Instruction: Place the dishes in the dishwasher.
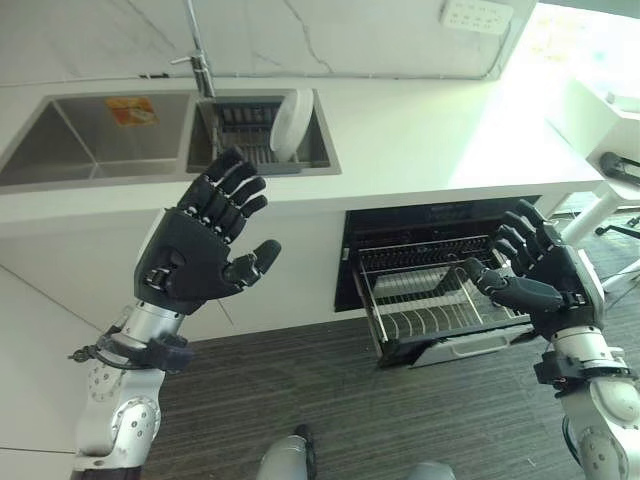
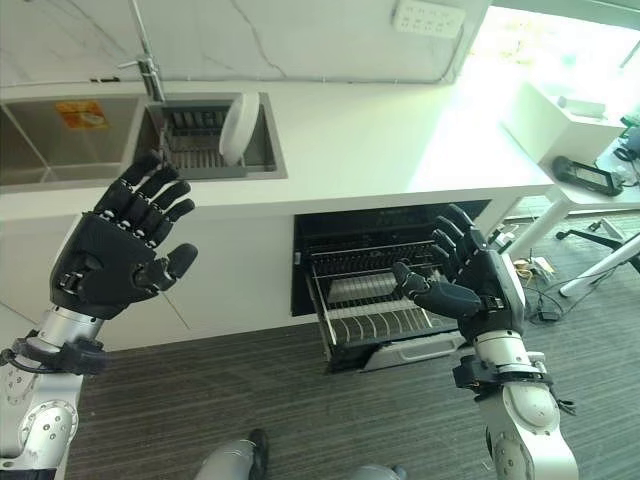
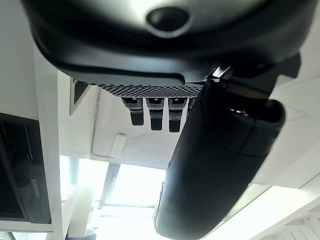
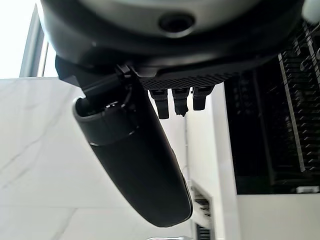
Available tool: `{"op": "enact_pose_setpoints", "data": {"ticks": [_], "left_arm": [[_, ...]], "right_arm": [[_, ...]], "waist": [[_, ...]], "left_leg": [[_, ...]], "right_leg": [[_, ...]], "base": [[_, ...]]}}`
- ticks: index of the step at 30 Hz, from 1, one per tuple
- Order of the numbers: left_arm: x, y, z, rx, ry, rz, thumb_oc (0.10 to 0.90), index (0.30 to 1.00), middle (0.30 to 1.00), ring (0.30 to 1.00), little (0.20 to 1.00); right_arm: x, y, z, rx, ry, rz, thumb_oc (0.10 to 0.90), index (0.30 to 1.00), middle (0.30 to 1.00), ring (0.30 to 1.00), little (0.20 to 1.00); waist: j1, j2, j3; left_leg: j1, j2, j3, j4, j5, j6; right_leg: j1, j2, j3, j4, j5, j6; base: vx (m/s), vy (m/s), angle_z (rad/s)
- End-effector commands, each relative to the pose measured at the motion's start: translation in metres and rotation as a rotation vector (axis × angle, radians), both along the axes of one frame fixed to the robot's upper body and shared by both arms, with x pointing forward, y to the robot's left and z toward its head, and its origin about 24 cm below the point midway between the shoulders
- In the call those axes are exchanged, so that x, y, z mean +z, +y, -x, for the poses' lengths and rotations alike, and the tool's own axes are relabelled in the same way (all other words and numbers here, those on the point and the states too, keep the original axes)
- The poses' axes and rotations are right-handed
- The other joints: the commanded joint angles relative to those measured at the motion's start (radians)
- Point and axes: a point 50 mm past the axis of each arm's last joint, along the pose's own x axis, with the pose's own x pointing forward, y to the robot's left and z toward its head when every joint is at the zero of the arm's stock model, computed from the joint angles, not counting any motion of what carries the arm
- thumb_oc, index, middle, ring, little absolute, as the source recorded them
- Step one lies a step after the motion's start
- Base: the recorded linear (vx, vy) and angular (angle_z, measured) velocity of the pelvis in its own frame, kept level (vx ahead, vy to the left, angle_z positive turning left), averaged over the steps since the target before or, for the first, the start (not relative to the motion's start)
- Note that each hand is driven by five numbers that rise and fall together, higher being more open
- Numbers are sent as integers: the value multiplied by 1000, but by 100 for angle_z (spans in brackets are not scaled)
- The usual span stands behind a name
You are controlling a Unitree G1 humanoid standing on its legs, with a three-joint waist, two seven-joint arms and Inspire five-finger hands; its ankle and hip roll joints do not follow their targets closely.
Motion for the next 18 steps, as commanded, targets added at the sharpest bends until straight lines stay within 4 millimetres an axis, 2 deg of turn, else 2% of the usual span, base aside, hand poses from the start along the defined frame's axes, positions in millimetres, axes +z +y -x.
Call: {"op": "enact_pose_setpoints", "data": {"ticks": [1, 4, 7, 10, 18], "left_arm": [[49, -20, 16, -82, -278, -27, 800, 900, 900, 900, 900], [43, -28, 17, -122, -274, -28, 800, 900, 900, 900, 900], [39, -32, 18, -121, -281, -24, 800, 900, 900, 900, 900], [37, -30, 21, -118, -301, 3, 800, 900, 900, 900, 900], [39, -37, 24, -147, -340, 35, 800, 900, 900, 900, 900]], "right_arm": [[54, -9, -3, -8, -252, 139, 800, 900, 900, 900, 900], [56, -17, -1, -17, -247, 147, 800, 900, 900, 900, 900], [59, -19, 1, -3, -253, 155, 800, 900, 900, 900, 900], [59, -21, 2, -9, -259, 140, 800, 900, 900, 900, 900], [63, -22, 3, -14, -277, 149, 800, 900, 900, 900, 900]], "waist": [[-24, 40, -70], [-29, 25, -82], [-41, 18, -87], [-45, 25, -92], [-47, 26, -76]], "left_leg": [[142, 31, -73, -61, -115, -113], [136, -4, -83, -61, -113, -100], [144, -37, -79, -61, -120, -87], [157, -37, -63, -61, -119, -87], [203, -20, -23, -61, -96, -116]], "right_leg": [[30, 180, -71, 41, -323, 34], [-3, 306, -58, 41, -448, -6], [-33, 361, -23, 41, -470, -32], [-19, 390, -11, 41, -492, -55], [24, 392, -27, 41, -519, -82]], "base": [[72, 170, -60], [107, 46, -16], [108, -45, 23], [221, -246, 19], [126, -144, 22]]}}
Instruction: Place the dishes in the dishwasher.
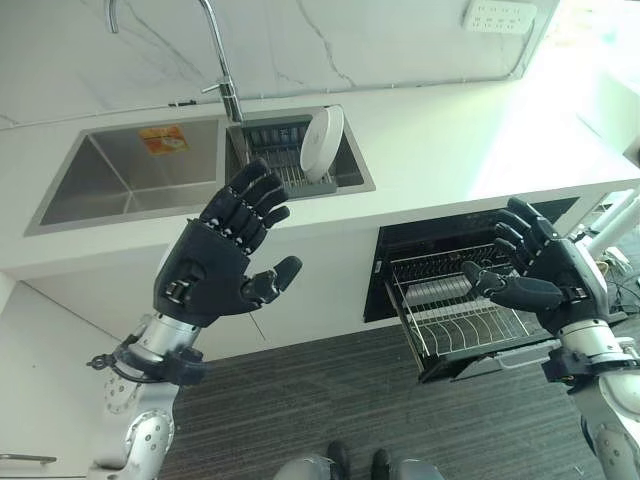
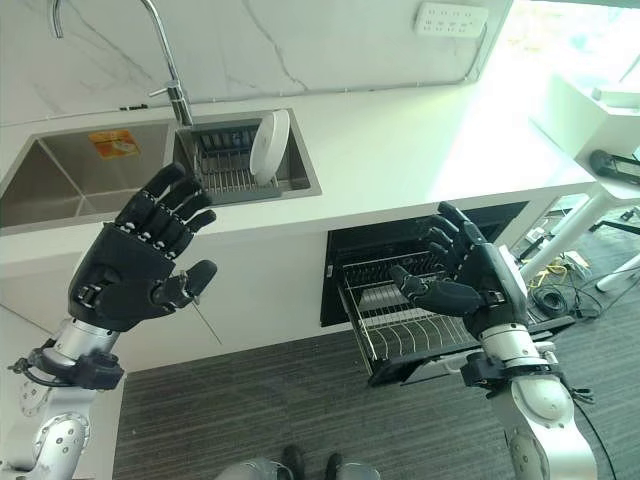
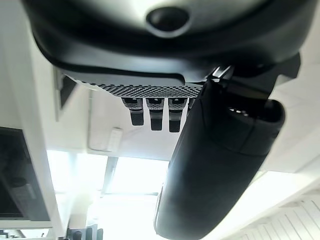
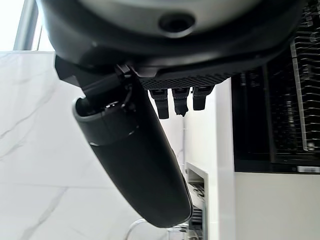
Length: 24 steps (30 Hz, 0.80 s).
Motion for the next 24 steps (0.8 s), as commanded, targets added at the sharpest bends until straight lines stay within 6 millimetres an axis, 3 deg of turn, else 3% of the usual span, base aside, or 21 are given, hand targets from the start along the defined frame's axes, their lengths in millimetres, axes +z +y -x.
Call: {"op": "enact_pose_setpoints", "data": {"ticks": [1, 3, 5, 7, 9, 11, 15, 19, 24], "left_arm": [[45, -11, 13, -50, -305, 23, 800, 900, 900, 900, 900], [47, -9, 17, -21, -337, 33, 800, 900, 900, 900, 900], [50, -6, 19, 15, -372, 44, 800, 900, 900, 900, 900], [54, -5, 22, 53, -409, 46, 800, 900, 900, 900, 900], [55, -2, 23, 80, -423, 46, 800, 900, 900, 900, 900], [55, 2, 26, 101, -423, 50, 800, 900, 900, 900, 900], [53, 1, 23, 121, -423, 77, 800, 900, 900, 900, 900], [55, 2, 24, 118, -417, 75, 800, 900, 900, 900, 900], [65, 1, 21, 77, -436, 36, 800, 900, 900, 900, 900]], "right_arm": [[52, -3, -4, 6, -303, 9, 800, 900, 900, 900, 900], [53, -2, -2, 18, -310, 12, 800, 900, 900, 900, 900], [54, 1, -2, 40, -315, 24, 800, 900, 900, 900, 900], [56, 4, -4, 55, -322, 36, 800, 900, 900, 900, 900], [58, 5, -4, 59, -326, 34, 800, 900, 900, 900, 900], [58, 7, -6, 61, -327, 29, 800, 900, 900, 900, 900], [61, 8, -4, 58, -339, 44, 800, 900, 900, 900, 900], [59, 6, 3, 72, -335, 59, 800, 900, 900, 900, 900], [59, 6, 9, 70, -350, 47, 800, 900, 900, 900, 900]], "waist": [[-9, -31, -50], [-4, -38, -42], [10, -58, -27], [21, -63, -7], [20, -62, -6], [16, -30, -4], [8, 7, -14], [7, 9, -25], [11, -13, -40]], "left_leg": [[78, 98, -13, 52, -76, -129], [97, 94, 0, 52, -37, -140], [114, 66, -10, 58, 47, -159], [76, 65, -21, 128, 63, -171], [75, 91, -6, 59, 68, -174], [11, 166, -1, 52, 1, -178], [-106, 242, -38, 52, 50, -226], [-102, 236, -47, 52, 28, -220], [-67, 200, -51, 52, -14, -193]], "right_leg": [[54, 10, -30, -132, 73, 52], [61, 0, -31, -132, 68, 44], [70, -19, -22, -132, 63, 33], [80, -25, -22, -132, 66, 30], [85, -24, -25, -132, 64, 35], [95, 1, -34, -132, 55, 45], [116, 23, -37, -132, 16, 41], [130, -16, -60, -132, 16, 63], [134, -72, -95, -132, 34, 102]], "base": [[107, -128, 19], [107, -124, 15], [85, -119, 13], [53, -55, 12], [84, 68, 22], [87, 202, 44], [147, 248, 17], [187, 295, -16], [118, 164, 5]]}}
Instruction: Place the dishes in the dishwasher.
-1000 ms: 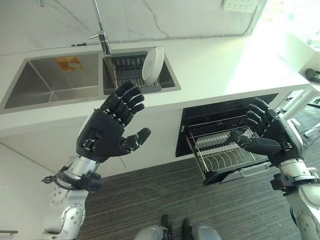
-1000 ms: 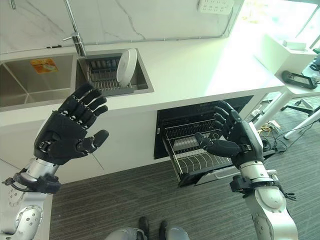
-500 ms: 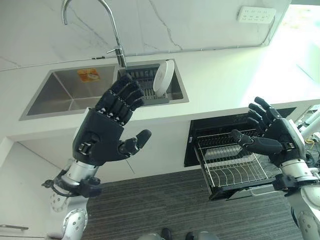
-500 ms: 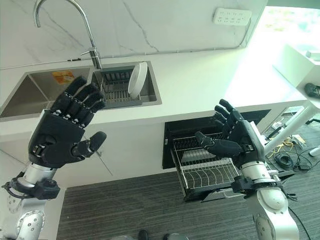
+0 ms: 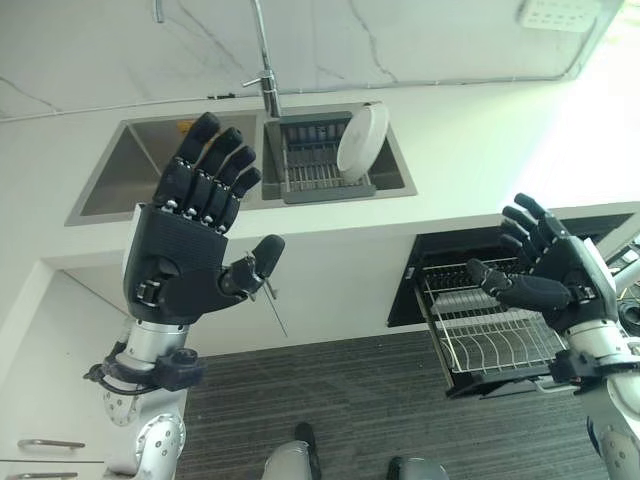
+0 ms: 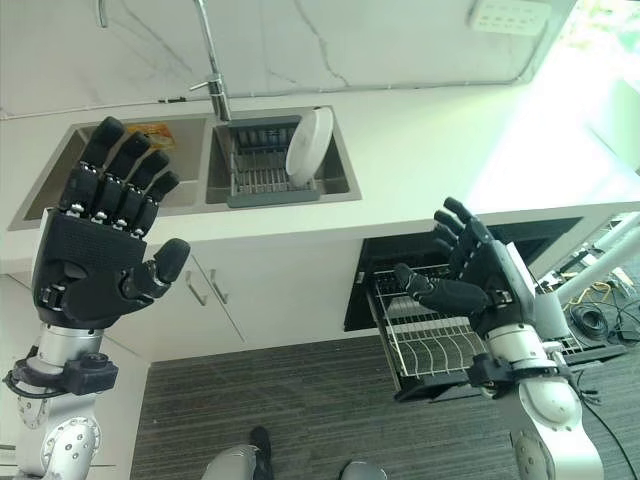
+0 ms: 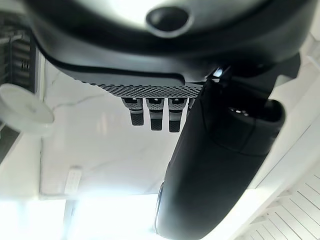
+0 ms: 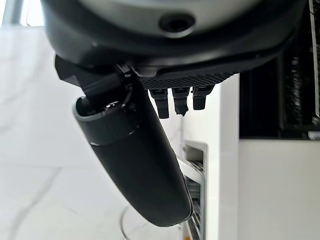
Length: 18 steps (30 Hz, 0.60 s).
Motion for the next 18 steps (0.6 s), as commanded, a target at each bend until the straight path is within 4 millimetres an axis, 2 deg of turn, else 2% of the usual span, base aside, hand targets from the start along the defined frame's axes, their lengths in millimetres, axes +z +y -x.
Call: {"op": "enact_pose_setpoints", "data": {"ticks": [1, 7, 9, 12, 13, 14, 16, 18], "left_arm": [[44, -5, 10, -41, -247, -66, 800, 900, 900, 900, 900], [53, -12, 8, -55, -292, -133, 800, 900, 900, 900, 900], [55, -12, 7, -67, -299, -141, 800, 900, 900, 900, 900], [55, -16, 7, -84, -317, -172, 800, 900, 900, 900, 900], [56, -17, 8, -81, -327, -190, 800, 900, 900, 900, 900], [56, -18, 10, -78, -336, -205, 800, 900, 900, 900, 900], [55, -20, 11, -75, -338, -211, 800, 900, 900, 900, 900], [57, -19, 9, -62, -324, -215, 800, 900, 900, 900, 900]], "right_arm": [[63, 10, 0, 59, -370, 36, 800, 900, 900, 900, 900], [68, 18, -6, 46, -440, 37, 800, 900, 900, 900, 900], [68, 19, -7, 53, -446, 26, 800, 900, 900, 900, 900], [67, 22, -9, 50, -453, 12, 800, 900, 900, 900, 900], [66, 23, -9, 53, -456, 3, 800, 900, 900, 900, 900], [66, 24, -8, 60, -462, -9, 800, 900, 900, 900, 900], [64, 26, -8, 69, -467, -26, 800, 900, 900, 900, 900], [62, 27, -9, 93, -454, -53, 800, 900, 900, 900, 900]], "waist": [[6, -8, -85], [27, -18, -80], [29, -18, -78], [26, -6, -71], [23, 6, -68], [17, 16, -59], [8, 24, -48], [0, 20, -45]], "left_leg": [[46, 34, -52, -7, -105, -95], [58, -21, -71, -7, -144, -39], [61, -41, -83, -7, -152, -20], [76, -59, -108, -7, -159, 8], [80, -63, -120, -7, -162, 17], [91, -73, -140, -7, -163, 24], [102, -80, -145, -7, -163, 27], [113, -84, -131, -7, -167, 23]], "right_leg": [[-1, 36, -48, -34, 17, 15], [27, 3, -55, -34, 51, 36], [41, 3, -49, -34, 96, 36], [70, 25, -54, -34, 202, 33], [86, 42, -57, -15, 240, 33], [60, 56, -48, 69, 261, 32], [-2, 60, -39, 150, 264, 20], [-41, 59, -61, 85, 244, 7]], "base": [[76, 128, 20], [96, 178, 12], [113, 175, 3], [125, 200, 6], [124, 239, 16], [107, 225, 13], [69, 170, 3], [90, 56, 5]]}}
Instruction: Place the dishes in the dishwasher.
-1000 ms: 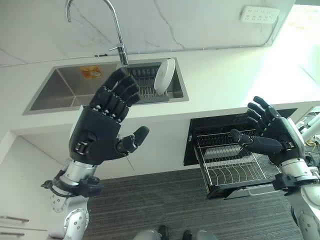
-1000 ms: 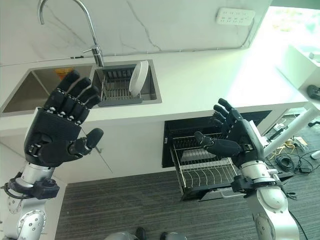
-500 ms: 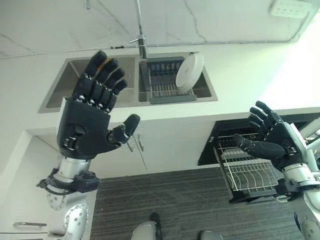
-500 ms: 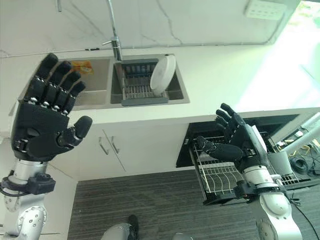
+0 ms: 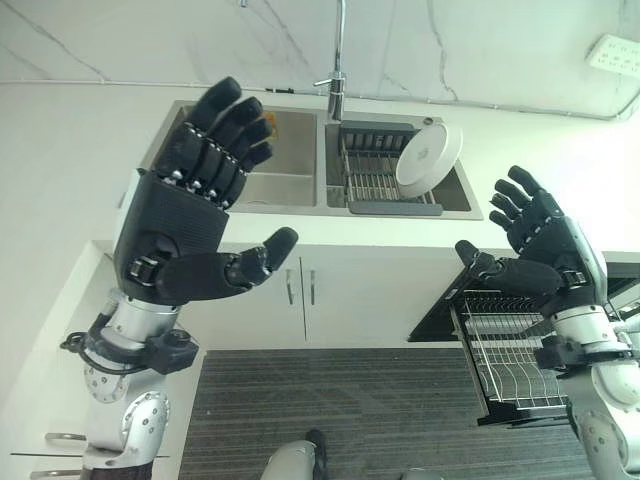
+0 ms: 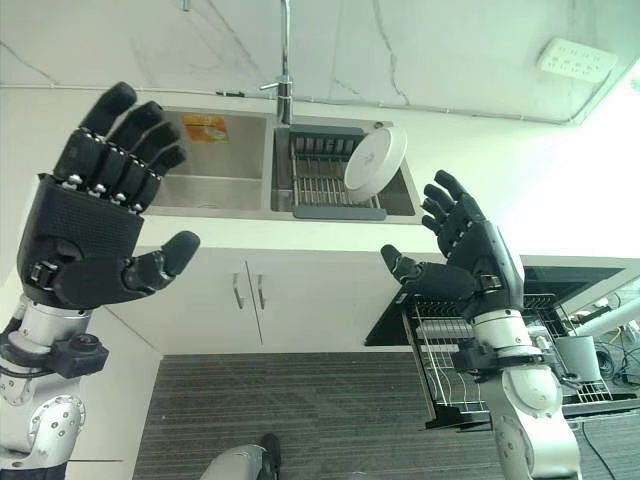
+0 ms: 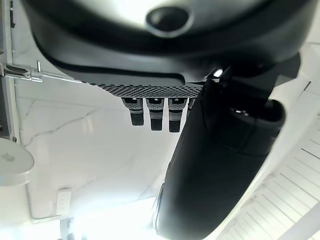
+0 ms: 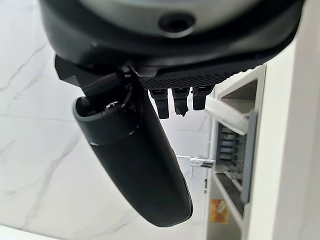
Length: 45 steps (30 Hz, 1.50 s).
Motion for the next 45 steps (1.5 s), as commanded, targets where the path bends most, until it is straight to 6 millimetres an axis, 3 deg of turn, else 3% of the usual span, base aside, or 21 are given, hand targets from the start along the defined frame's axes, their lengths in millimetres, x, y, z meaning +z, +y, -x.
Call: {"op": "enact_pose_setpoints", "data": {"ticks": [1, 2, 4, 7, 11, 17, 22, 29, 31, 33, 34, 35, 36, 38, 40, 42, 45], "left_arm": [[38, -13, 14, -42, -232, -44, 800, 900, 900, 900, 900], [39, -13, 13, -30, -232, -53, 800, 900, 900, 900, 900], [39, -15, 11, -22, -234, -70, 800, 900, 900, 900, 900], [39, -18, 8, -35, -206, -61, 800, 900, 900, 900, 900], [35, -13, 12, -45, -173, -28, 800, 900, 900, 900, 900], [32, -16, 10, -60, -147, 1, 800, 900, 900, 900, 900], [29, -18, 11, -66, -136, -3, 800, 900, 900, 900, 900], [23, -16, 15, -48, -139, -4, 800, 900, 900, 900, 900], [22, -16, 15, -42, -143, -3, 800, 900, 900, 900, 900], [22, -18, 14, -48, -145, 10, 800, 900, 900, 900, 900], [22, -20, 13, -47, -149, 22, 800, 900, 900, 900, 900], [21, -22, 12, -53, -148, 27, 800, 900, 900, 900, 900], [21, -25, 10, -63, -144, 27, 800, 900, 900, 900, 900], [18, -25, 10, -50, -141, 26, 800, 900, 900, 900, 900], [16, -23, 11, -46, -142, 27, 800, 900, 900, 900, 900], [17, -27, 9, -52, -150, 31, 800, 900, 900, 900, 900], [18, -28, 7, -35, -151, 26, 800, 900, 900, 900, 900]], "right_arm": [[49, 1, 7, 35, -298, 12, 800, 900, 900, 900, 900], [50, -2, 8, 36, -303, 8, 800, 900, 900, 900, 900], [52, -7, 10, 39, -319, -10, 800, 900, 900, 900, 900], [54, -10, 11, 36, -327, -9, 800, 900, 900, 900, 900], [53, -11, 13, 43, -307, 0, 800, 900, 900, 900, 900], [61, -7, 10, 37, -335, 21, 800, 900, 900, 900, 900], [65, -8, 12, 64, -334, 47, 800, 900, 900, 900, 900], [66, -7, 16, 75, -339, 46, 800, 900, 900, 900, 900], [66, -7, 17, 79, -349, 37, 800, 900, 900, 900, 900], [67, -8, 17, 75, -354, 26, 800, 900, 900, 900, 900], [66, -9, 15, 80, -344, 19, 800, 900, 900, 900, 900], [65, -9, 14, 76, -341, 18, 800, 900, 900, 900, 900], [64, -7, 11, 70, -331, 8, 800, 900, 900, 900, 900], [61, -2, 4, 101, -306, -19, 800, 900, 900, 900, 900], [59, -1, 3, 96, -304, -13, 800, 900, 900, 900, 900], [60, -1, 2, 74, -310, -25, 800, 900, 900, 900, 900], [61, -2, 1, 90, -310, -60, 800, 900, 900, 900, 900]], "waist": [[-11, 16, -47], [-20, 13, -43], [-35, -6, -33], [-65, -18, -30], [-56, -21, -45], [-67, -34, -68], [-83, -37, -86], [-91, -35, -104], [-92, -26, -111], [-85, -21, -112], [-69, -32, -103], [-60, -40, -94], [-49, -51, -72], [-43, -26, -58], [-32, -4, -50], [-18, -2, -49], [-17, 0, -63]], "left_leg": [[100, -5, -80, -68, -67, -95], [108, -5, -79, -68, -75, -95], [128, -19, -78, -68, -93, -95], [162, -58, -110, -68, -129, -87], [178, -63, -118, -68, -146, -86], [241, -10, -52, -68, -189, -97], [286, 31, -42, -68, -201, -122], [305, 46, -43, -68, -193, -145], [316, 57, -39, -68, -138, -164], [327, 57, -44, -68, -27, -183], [338, 22, -52, -68, 75, -196], [314, 13, -38, -67, 112, -199], [239, 2, -15, -68, 66, -174], [153, 9, -19, -68, -30, -160], [76, 36, -31, -68, 0, -188], [21, 49, -41, -68, 35, -203], [29, 37, -54, -68, 7, -187]], "right_leg": [[49, 120, -104, -189, 82, -23], [38, 122, -106, -256, 87, -21], [-42, 92, -78, -267, 62, -7], [-200, 51, 35, -267, 121, 30], [-194, 52, 42, -267, 77, 29], [-144, 42, 4, -267, 67, 34], [-115, 75, -17, -267, 29, 16], [-94, 123, -18, -267, -5, -24], [-85, 151, -20, -267, -26, -46], [-69, 176, -16, -267, -50, -71], [-46, 182, 2, -267, -72, -90], [-28, 177, 6, -267, -78, -94], [-6, 170, 19, -267, -82, -89], [1, 198, 38, -267, -85, -69], [20, 220, 44, -267, -103, -65], [46, 221, 36, -267, -132, -71], [51, 208, 28, -267, -143, -64]], "base": [[91, -29, -9], [58, -70, -16], [63, -128, -4], [228, -228, 29], [225, -221, 15], [260, -229, 8], [206, -202, 17], [132, -189, 2], [101, -186, 2], [104, -202, -24], [130, -225, -33], [107, -161, -22], [38, -7, -38], [34, 142, -21], [67, 163, -5], [70, 156, -14], [43, 212, -18]]}}
